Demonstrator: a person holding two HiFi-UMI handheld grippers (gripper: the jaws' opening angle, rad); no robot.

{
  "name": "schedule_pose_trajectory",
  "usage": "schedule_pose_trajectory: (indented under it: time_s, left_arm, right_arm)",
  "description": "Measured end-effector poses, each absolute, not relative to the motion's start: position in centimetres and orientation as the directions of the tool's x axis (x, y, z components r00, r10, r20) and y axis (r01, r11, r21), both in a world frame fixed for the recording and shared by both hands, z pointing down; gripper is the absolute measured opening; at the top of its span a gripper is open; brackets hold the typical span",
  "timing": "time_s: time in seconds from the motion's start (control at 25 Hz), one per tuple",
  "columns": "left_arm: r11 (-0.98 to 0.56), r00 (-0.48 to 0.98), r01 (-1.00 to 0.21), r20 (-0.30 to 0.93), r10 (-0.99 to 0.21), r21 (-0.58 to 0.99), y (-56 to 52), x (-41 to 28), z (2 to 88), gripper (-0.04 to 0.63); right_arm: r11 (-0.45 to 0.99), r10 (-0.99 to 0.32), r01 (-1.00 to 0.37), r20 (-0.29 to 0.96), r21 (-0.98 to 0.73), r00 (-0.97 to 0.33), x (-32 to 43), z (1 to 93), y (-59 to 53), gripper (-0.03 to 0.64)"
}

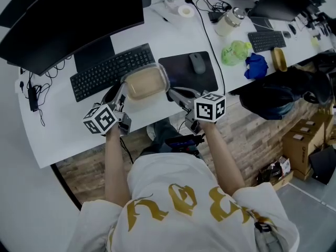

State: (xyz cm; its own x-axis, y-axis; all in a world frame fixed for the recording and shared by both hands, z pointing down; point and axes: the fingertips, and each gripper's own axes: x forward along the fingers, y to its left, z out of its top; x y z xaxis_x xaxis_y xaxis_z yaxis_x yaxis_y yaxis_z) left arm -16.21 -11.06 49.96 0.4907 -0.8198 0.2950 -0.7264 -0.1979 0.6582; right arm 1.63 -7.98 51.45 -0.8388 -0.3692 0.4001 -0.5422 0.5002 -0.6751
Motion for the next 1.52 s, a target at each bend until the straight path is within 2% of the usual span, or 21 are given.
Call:
schedule_pose_trajectory:
  time_s: [0.32,0.56,0.96,1.52]
  left_arm:
    - [-0.218,0.495,-0.727,0.277,-0.823,0.651,-10.5,-15.6,47.9,0.095]
    - [-0.221,0.495,-0.73,0.277,-0.824,0.646,-9.7,-16.0,46.6,0.095]
    - [-0.227,0.482,-0.731,0.251,-0.839,0.644,-8.8,-16.8,44.2,0.095]
    - [-0.219,0.48,-0.726,0.253,-0.84,0.651,-8.7,-17.4,44.0,0.095]
  right_arm:
    - [0.505,-0.382,-0.57,0.425,-0.648,-0.821,2.2,49.6,-7.3,0.028]
    - [0.513,-0.345,-0.534,0.408,-0.672,-0.845,1.8,47.9,-6.6,0.026]
    - [0.509,-0.364,-0.532,0.391,-0.677,-0.846,1.0,46.1,-6.0,0.026]
    - [0.492,-0.366,-0.53,0.388,-0.691,-0.846,0.6,45.9,-6.0,0.026]
